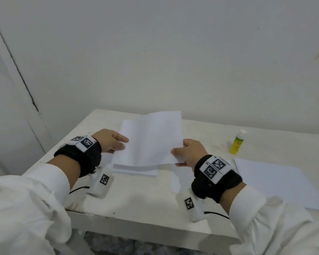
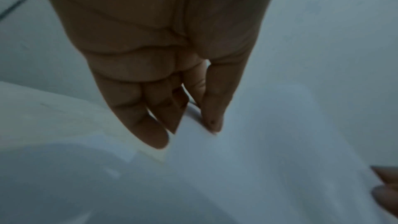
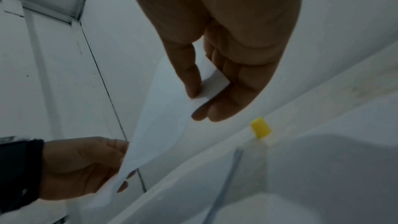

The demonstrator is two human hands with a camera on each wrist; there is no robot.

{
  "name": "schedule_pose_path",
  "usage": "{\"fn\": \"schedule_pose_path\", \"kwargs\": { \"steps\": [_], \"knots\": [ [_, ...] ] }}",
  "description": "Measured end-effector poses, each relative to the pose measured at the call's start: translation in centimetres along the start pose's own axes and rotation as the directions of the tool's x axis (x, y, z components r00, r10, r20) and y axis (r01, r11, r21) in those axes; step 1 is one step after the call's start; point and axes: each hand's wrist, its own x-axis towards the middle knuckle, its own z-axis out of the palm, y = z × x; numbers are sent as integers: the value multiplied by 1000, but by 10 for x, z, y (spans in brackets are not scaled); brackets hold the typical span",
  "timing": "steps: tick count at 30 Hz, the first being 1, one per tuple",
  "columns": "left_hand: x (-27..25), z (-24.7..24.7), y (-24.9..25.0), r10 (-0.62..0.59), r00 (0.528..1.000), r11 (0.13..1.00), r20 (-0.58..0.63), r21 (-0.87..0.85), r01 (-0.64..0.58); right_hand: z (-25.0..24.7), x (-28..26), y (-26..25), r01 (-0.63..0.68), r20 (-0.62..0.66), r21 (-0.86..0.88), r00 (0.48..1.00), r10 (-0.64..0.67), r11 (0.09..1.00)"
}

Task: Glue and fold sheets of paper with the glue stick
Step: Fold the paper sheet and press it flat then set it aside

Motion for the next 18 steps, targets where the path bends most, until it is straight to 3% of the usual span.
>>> {"fn": "schedule_pose_path", "kwargs": {
  "steps": [6, 11, 18],
  "knots": [
    [-14, 82, 49, 126, 978, 989, 164, 62, -138, -98, -20, 39, -149, -115, -26, 983, 145, 989],
    [-16, 140, 55, 38, 954, 981, 297, 173, -93, -130, -25, 68, -295, -167, -149, 948, 270, 944],
    [-20, 161, 50, -57, 930, 931, 362, 356, -81, -133, -23, 77, -435, -149, -186, 899, 412, 881]
  ]
}}
